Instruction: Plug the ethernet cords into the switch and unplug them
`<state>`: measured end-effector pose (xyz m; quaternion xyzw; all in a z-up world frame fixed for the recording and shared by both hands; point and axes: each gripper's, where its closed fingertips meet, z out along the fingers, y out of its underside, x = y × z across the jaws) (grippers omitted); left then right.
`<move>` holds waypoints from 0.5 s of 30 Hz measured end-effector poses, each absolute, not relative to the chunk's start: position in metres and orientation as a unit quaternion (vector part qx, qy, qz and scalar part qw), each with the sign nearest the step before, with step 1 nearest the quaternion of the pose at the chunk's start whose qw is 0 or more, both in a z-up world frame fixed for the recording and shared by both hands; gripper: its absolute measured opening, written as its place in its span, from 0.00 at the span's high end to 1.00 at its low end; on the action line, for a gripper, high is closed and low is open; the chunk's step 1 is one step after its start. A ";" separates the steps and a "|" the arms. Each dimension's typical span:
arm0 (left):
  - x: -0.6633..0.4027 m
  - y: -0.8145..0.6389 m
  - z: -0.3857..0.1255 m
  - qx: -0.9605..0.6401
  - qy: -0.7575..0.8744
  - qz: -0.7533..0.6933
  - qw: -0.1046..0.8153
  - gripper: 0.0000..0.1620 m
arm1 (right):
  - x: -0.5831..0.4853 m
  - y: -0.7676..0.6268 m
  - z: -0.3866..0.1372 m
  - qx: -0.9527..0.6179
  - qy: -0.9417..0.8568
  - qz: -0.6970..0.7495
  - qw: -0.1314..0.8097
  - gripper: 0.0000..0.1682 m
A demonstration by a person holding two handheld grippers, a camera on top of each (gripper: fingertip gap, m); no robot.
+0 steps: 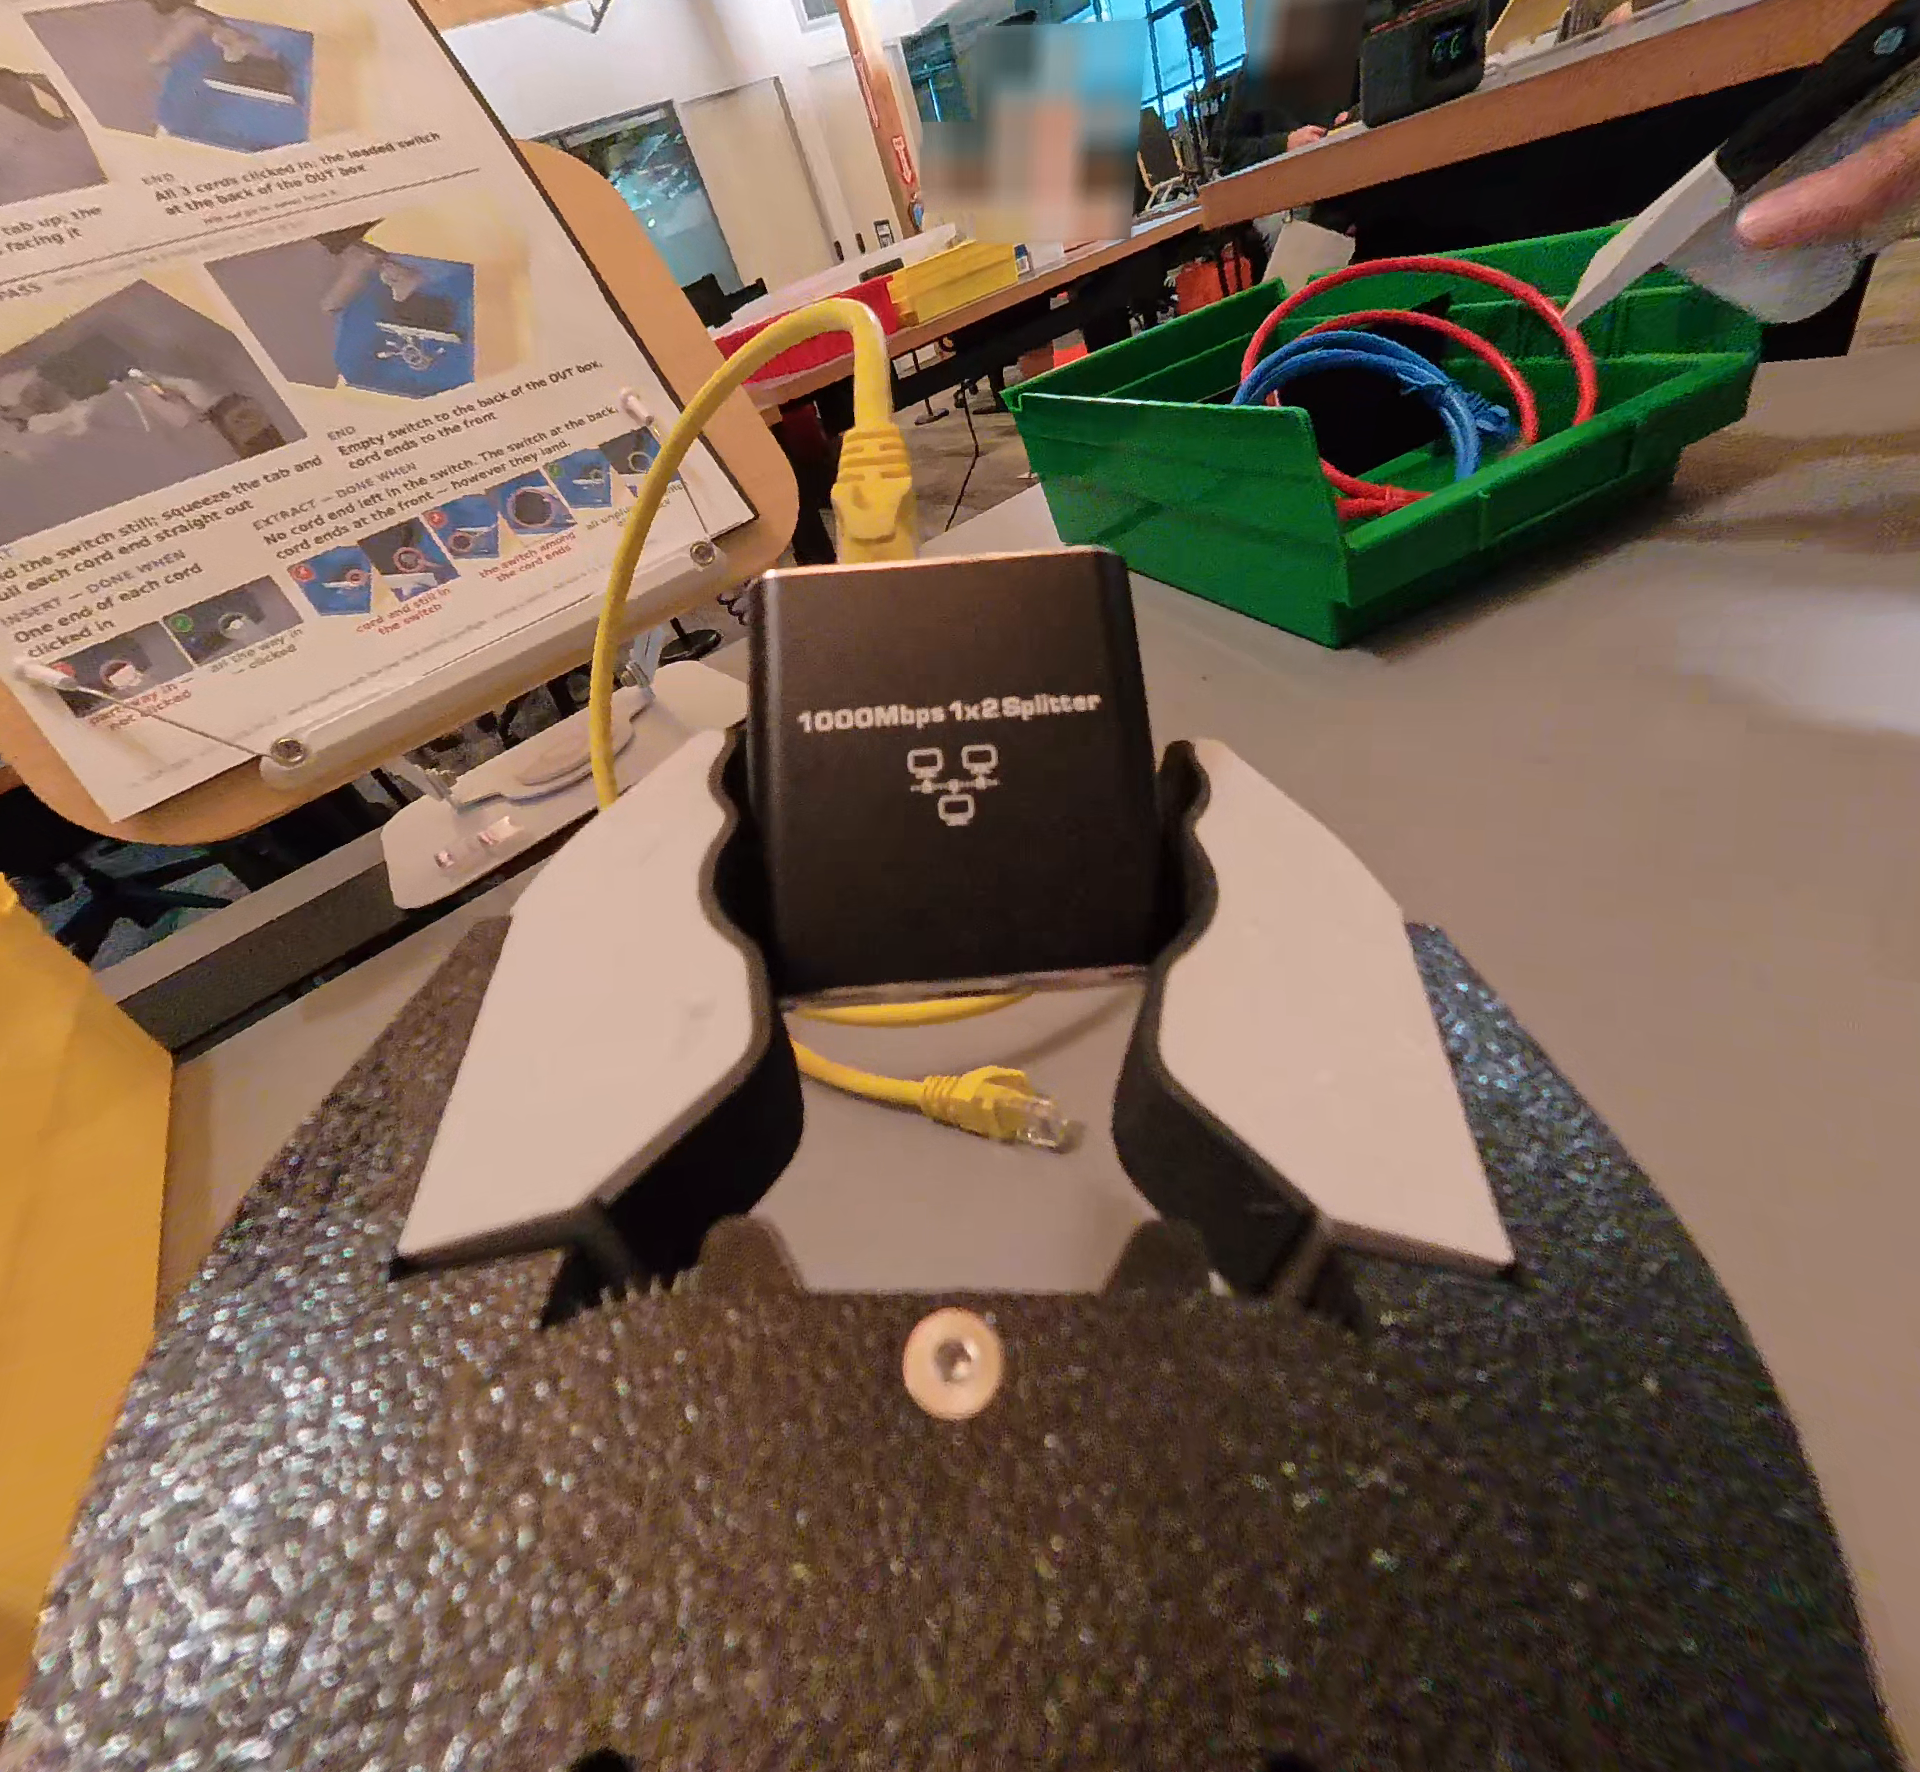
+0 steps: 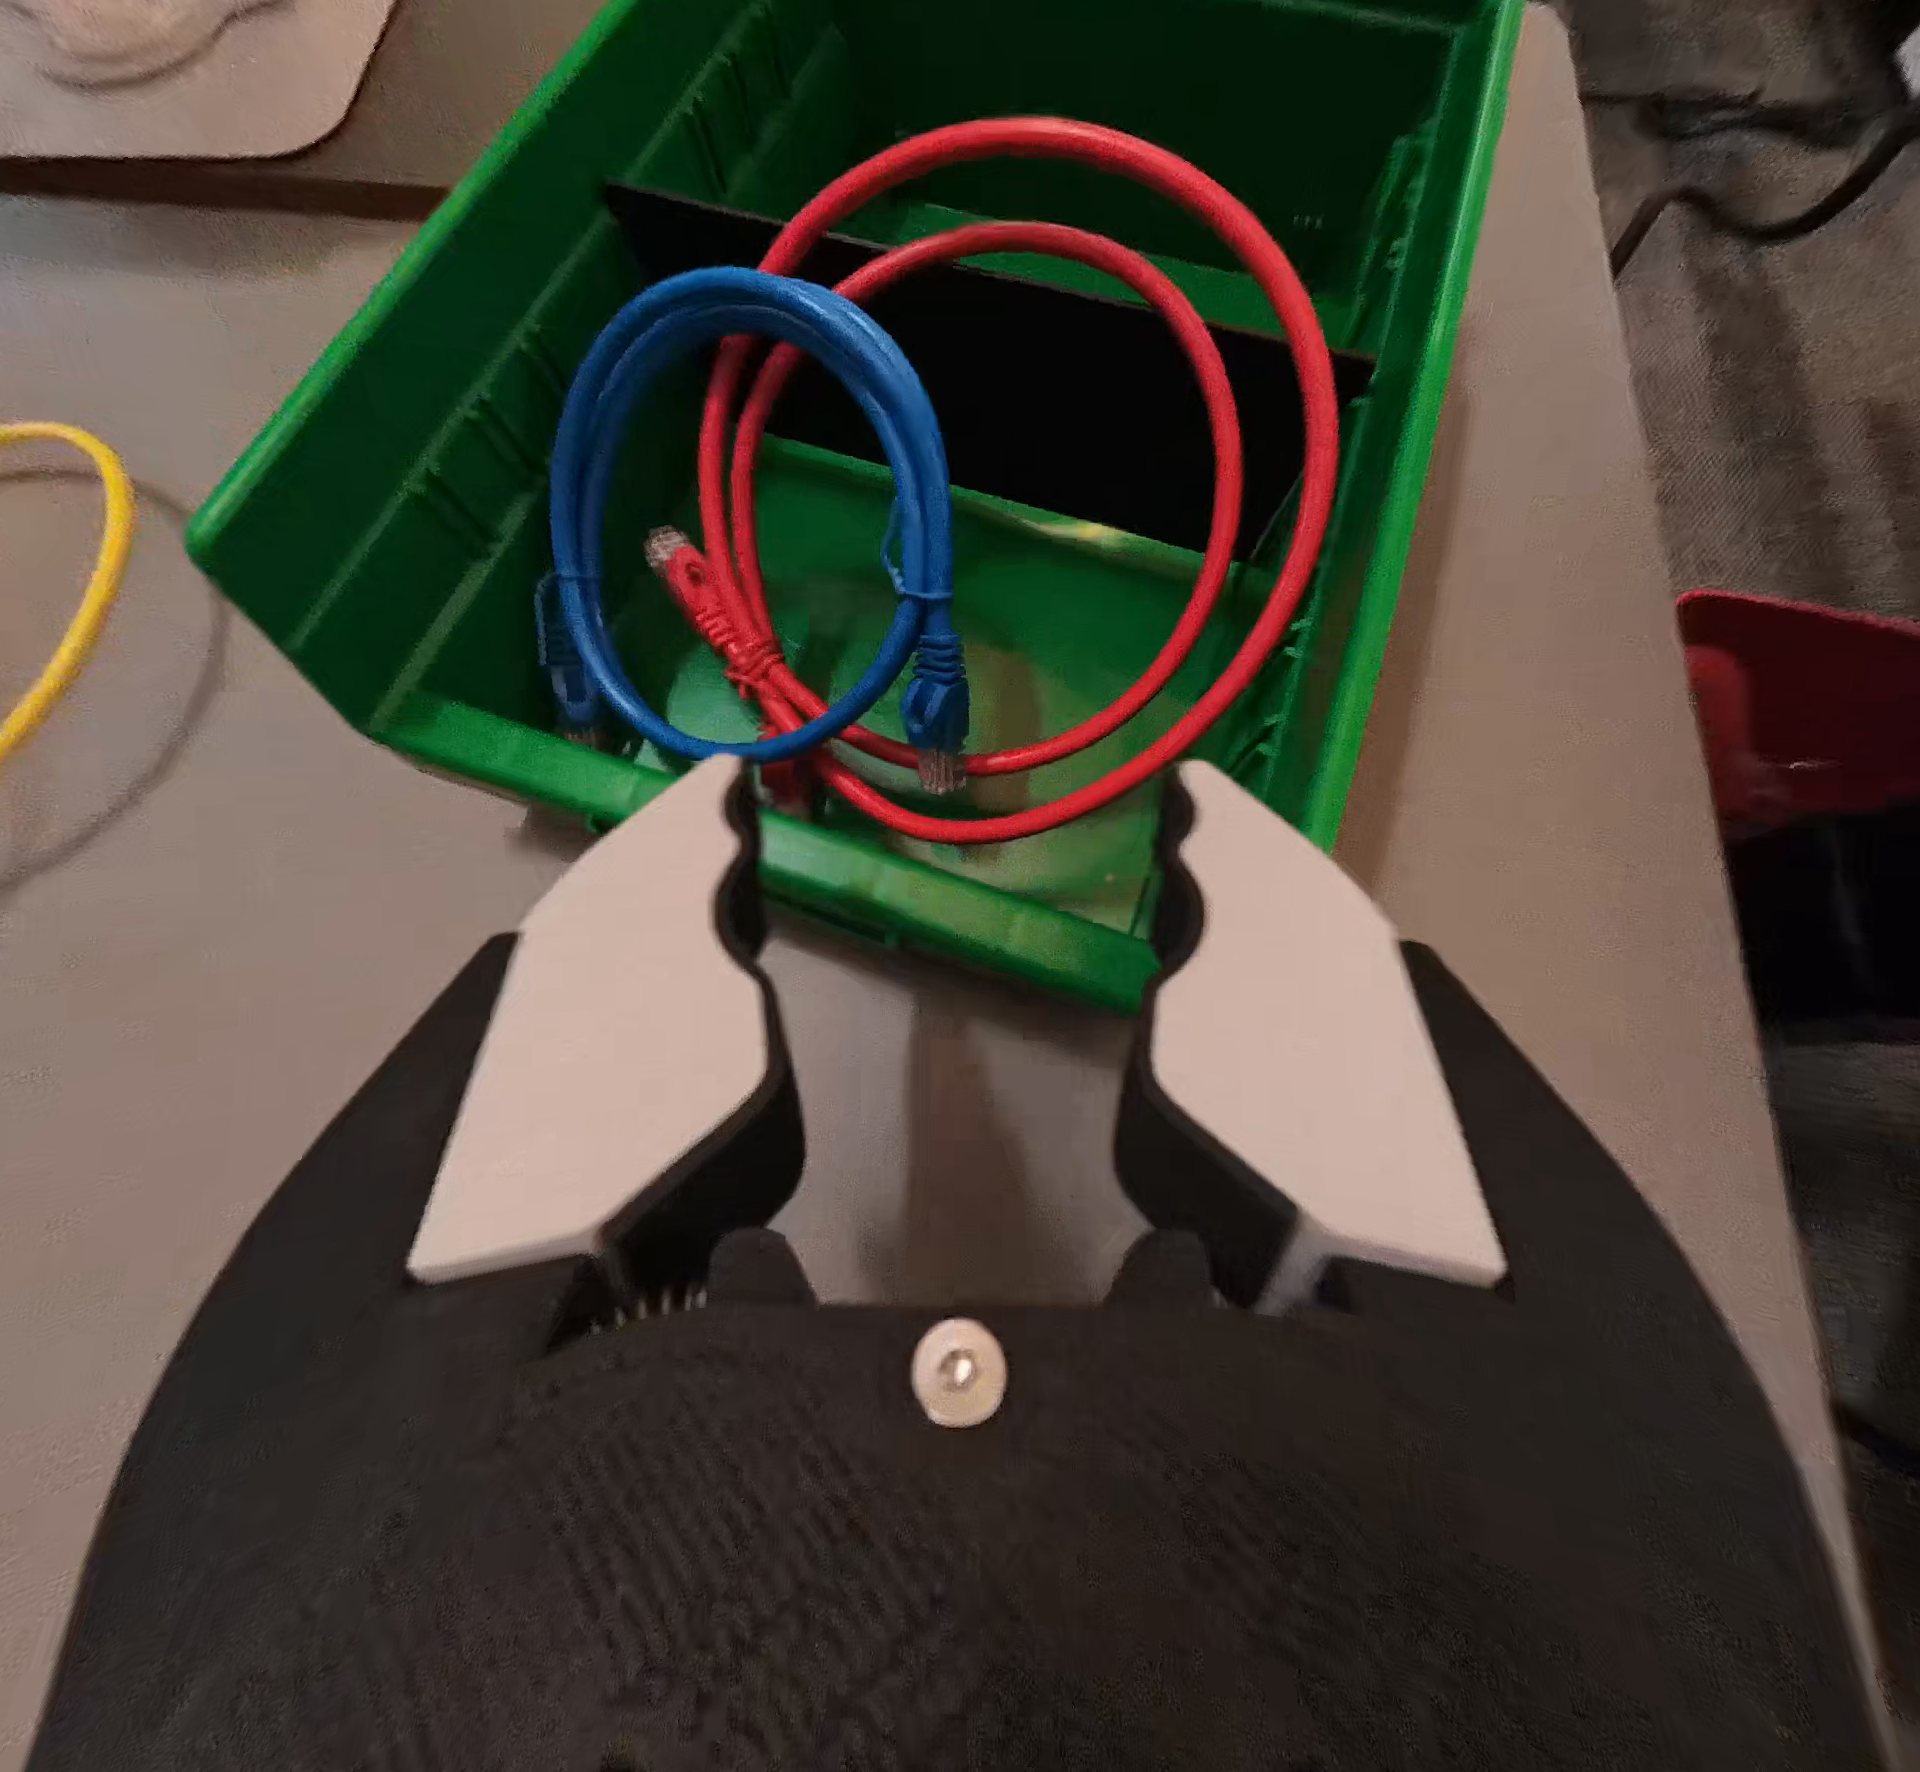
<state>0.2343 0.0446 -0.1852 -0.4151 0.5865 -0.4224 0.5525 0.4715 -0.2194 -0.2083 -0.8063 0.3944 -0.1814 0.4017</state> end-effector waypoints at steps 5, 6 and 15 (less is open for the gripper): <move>0.234 0.040 -0.185 -0.414 0.590 -0.436 0.538 0.54 | 0.446 -0.226 -0.151 -0.770 0.354 -0.316 0.427 0.48; 0.234 0.038 -0.185 -0.411 0.593 -0.444 0.532 0.54 | 0.431 -0.209 -0.141 -0.766 0.331 -0.292 0.467 0.53; 0.227 0.001 -0.177 -0.329 0.638 -0.501 0.483 0.54 | 0.245 -0.045 -0.122 -0.702 0.144 0.160 0.679 0.55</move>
